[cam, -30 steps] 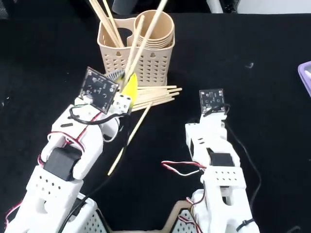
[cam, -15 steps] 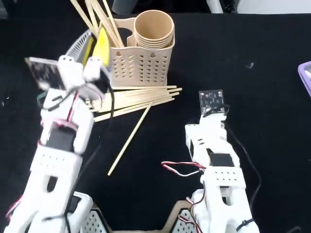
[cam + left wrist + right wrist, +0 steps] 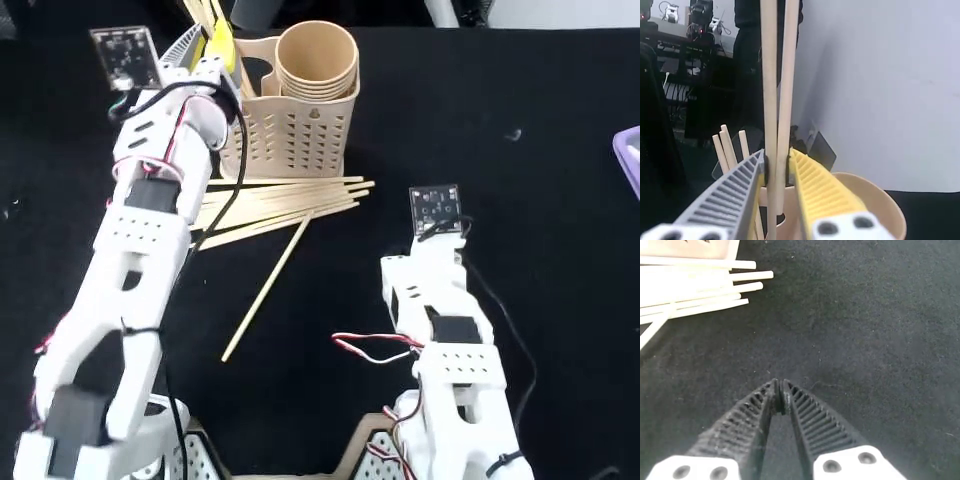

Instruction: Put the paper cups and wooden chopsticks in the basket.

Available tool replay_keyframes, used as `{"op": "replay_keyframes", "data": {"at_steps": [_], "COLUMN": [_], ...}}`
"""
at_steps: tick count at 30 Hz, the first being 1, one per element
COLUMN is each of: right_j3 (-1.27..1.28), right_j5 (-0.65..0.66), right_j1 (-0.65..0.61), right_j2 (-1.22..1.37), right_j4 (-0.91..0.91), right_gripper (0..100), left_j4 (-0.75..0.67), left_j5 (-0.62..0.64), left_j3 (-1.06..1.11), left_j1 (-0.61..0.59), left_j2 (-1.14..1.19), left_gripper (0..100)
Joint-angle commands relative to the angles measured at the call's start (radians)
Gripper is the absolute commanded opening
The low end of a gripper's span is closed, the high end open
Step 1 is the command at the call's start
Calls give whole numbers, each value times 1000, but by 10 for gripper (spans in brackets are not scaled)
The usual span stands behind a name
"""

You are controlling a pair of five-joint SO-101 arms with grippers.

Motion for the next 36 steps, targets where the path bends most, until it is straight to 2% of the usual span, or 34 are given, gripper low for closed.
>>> {"op": "replay_keyframes", "data": {"at_steps": [1,16,24,29,36], "right_j3": [-12,-10,-10,-10,-10], "right_j5": [-2,-2,-2,-2,-2], "right_j1": [-8,-9,-11,-11,-11], "right_j2": [-2,-2,-2,-2,-2], "right_j4": [-23,-23,-23,-23,-23], "right_gripper": [11,11,11,11,11], "left_j4": [-25,-17,-18,-15,66], "left_j5": [12,12,12,12,12], "left_j3": [-131,-160,-90,-85,-81], "left_j1": [-16,-19,-15,-19,-18], "left_j2": [35,247,270,272,270], "left_gripper": [29,29,34,206,201]}}
